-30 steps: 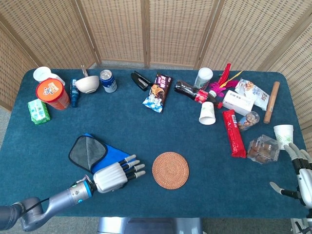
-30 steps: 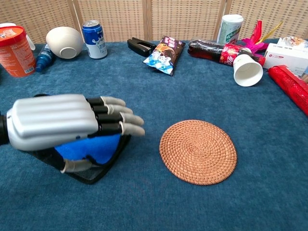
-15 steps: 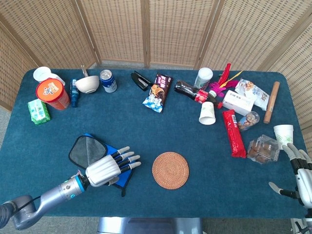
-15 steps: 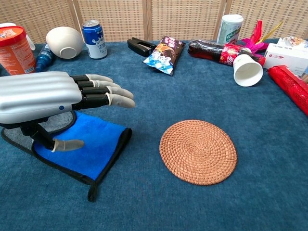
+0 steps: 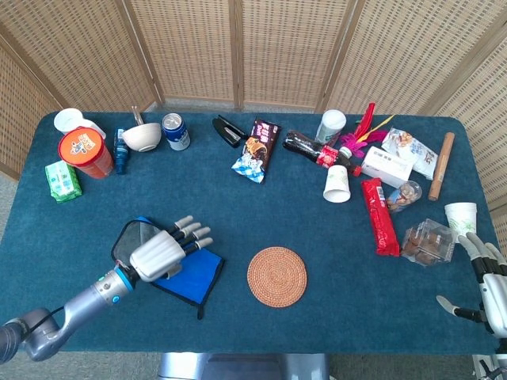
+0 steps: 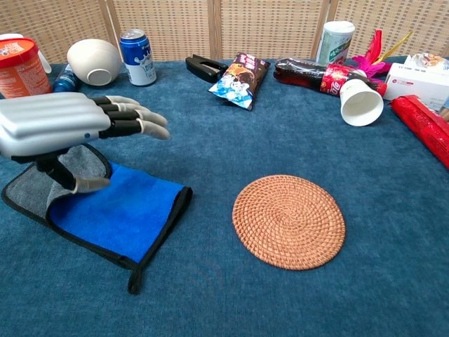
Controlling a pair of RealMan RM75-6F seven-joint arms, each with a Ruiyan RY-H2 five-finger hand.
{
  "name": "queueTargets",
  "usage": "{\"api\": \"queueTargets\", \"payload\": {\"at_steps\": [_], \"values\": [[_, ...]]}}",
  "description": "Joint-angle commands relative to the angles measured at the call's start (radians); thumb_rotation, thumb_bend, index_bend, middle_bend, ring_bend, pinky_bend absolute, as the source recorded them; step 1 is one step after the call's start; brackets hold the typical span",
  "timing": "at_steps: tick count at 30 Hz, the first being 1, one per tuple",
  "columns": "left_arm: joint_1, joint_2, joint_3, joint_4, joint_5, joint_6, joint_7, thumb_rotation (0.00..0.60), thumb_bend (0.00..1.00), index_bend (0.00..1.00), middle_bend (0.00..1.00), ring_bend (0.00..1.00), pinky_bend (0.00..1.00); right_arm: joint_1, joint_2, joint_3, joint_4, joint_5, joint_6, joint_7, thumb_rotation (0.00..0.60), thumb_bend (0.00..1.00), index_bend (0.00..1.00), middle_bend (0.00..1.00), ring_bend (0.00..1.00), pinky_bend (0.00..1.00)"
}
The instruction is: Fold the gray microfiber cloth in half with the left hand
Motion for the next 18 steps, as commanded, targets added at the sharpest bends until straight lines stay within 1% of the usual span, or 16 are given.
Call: {"api": "queueTargets", "payload": {"at_steps": [1,7,18], "values": [[-0.003,-0.003,-0.033,0.039,-0.063,-0.039,-0.006,0.600,0.43,0.13,0.00,0.00,0.00,0.000,-0.001,0.000,0.000,0.000,0.000,-0.002,0.600,0.00,0.00,0.00,0.00,0.00],[-0.015,-0.016,-0.053,0.081,-0.121,-0.087,-0.008,0.600,0.43,0.18,0.00,0.00,0.00,0.001,-0.002,-0.001,-0.001,0.001,-0.002,-0.006,0.600,0.00,0.00,0.00,0.00,0.00],[-0.026,-0.045,-0.063,0.138,-0.184,-0.146,0.015,0.600,0.43,0.26,0.00,0.00,0.00,0.005,-0.003,0.000,0.002,0.010,-0.012,-0.004,0.600,0.00,0.00,0.00,0.00,0.00]]}}
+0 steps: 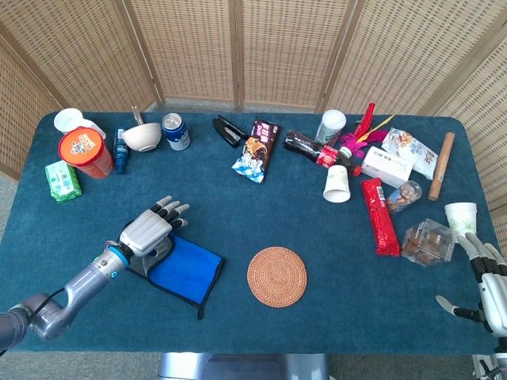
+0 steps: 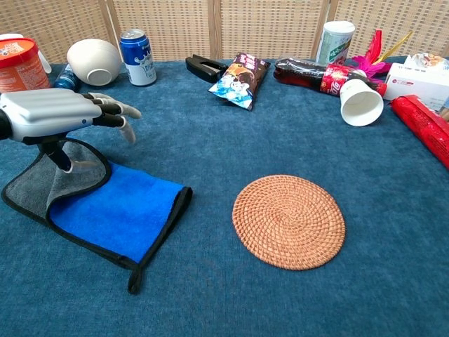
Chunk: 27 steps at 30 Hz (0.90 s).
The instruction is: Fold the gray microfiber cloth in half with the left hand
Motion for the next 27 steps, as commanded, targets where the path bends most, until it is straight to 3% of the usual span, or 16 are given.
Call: {"api": "queueTargets", "payload": {"at_steps": [1,12,27], "values": [[-0.002,-0.006,0.000,0.009,-0.007,-0.008,0.005,0.600,0.43,0.26,0.00,0.00,0.00,0.000,0.000,0.000,0.000,0.001,-0.001,-0.001,0.600,0.00,0.00,0.00,0.00,0.00],[0.002,-0.016,0.014,0.021,0.006,-0.002,-0.003,0.600,0.43,0.38,0.00,0.00,0.00,0.001,-0.001,0.000,-0.001,0.001,-0.002,-0.002,0.600,0.00,0.00,0.00,0.00,0.00],[0.006,-0.017,0.015,0.031,-0.002,0.002,0.014,0.600,0.43,0.47,0.00,0.00,0.00,0.001,0.005,-0.004,-0.004,-0.006,-0.003,0.015,0.600,0.00,0.00,0.00,0.00,0.00]]}}
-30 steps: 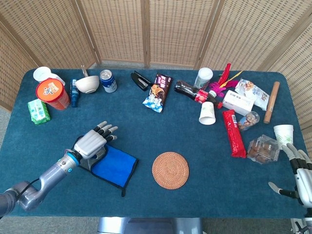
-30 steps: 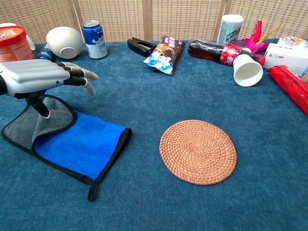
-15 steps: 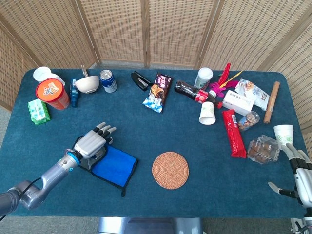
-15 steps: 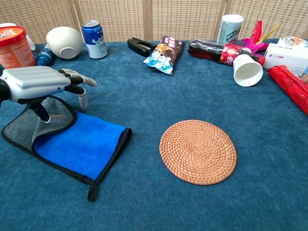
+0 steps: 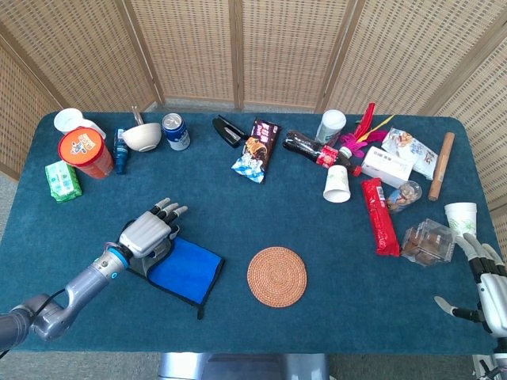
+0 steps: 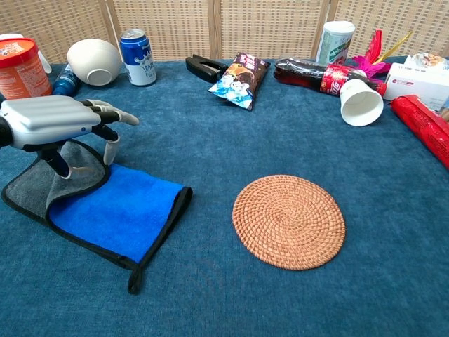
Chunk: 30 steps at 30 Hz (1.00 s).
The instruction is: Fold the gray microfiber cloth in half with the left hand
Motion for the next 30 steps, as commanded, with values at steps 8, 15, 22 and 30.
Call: {"api": "queueTargets", "payload": {"at_steps": [8,15,22,30], "values": [[0.001,0.001,0.000,0.008,-0.008,-0.005,0.008,0.600,0.43,0.50,0.00,0.00,0.00,0.002,0.000,0.000,0.001,0.001,-0.003,0.001,0.600,0.00,0.00,0.00,0.00,0.00],[0.001,0.007,0.000,0.008,-0.009,-0.004,0.010,0.600,0.43,0.56,0.00,0.00,0.00,0.003,0.000,-0.001,0.000,0.001,-0.005,0.004,0.600,0.00,0.00,0.00,0.00,0.00],[0.000,0.008,-0.003,0.004,-0.011,-0.003,0.017,0.600,0.43,0.58,0.00,0.00,0.00,0.003,0.000,-0.002,-0.001,0.000,-0.006,0.005,0.600,0.00,0.00,0.00,0.00,0.00],[0.008,0.030,0.008,-0.012,-0.001,0.007,0.020,0.600,0.43,0.59,0.00,0.00,0.00,0.003,0.001,-0.002,-0.001,-0.002,-0.005,0.007,0.600,0.00,0.00,0.00,0.00,0.00]]}}
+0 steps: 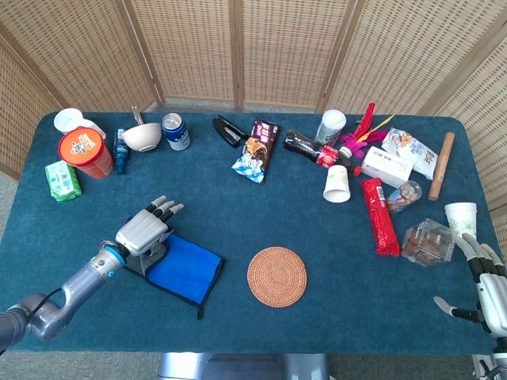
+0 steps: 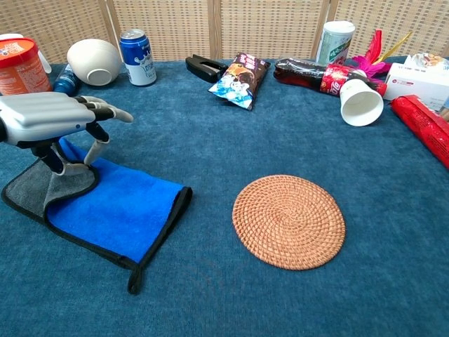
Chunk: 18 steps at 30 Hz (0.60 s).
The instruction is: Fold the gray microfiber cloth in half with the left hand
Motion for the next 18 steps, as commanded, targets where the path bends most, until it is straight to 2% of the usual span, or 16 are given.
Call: {"api": "queueTargets", "payload": {"at_steps": [1,18], "values": [[0.009,0.016,0.009,-0.009,0.009,0.012,-0.003,0.600,0.43,0.59,0.00,0.00,0.00,0.000,0.000,0.000,0.000,0.000,0.000,0.000,0.600,0.00,0.00,0.00,0.00,0.00],[0.060,0.099,0.065,-0.038,0.069,0.068,-0.040,0.600,0.43,0.60,0.00,0.00,0.00,-0.001,-0.001,-0.002,-0.004,-0.004,0.004,-0.007,0.600,0.00,0.00,0.00,0.00,0.00]]}}
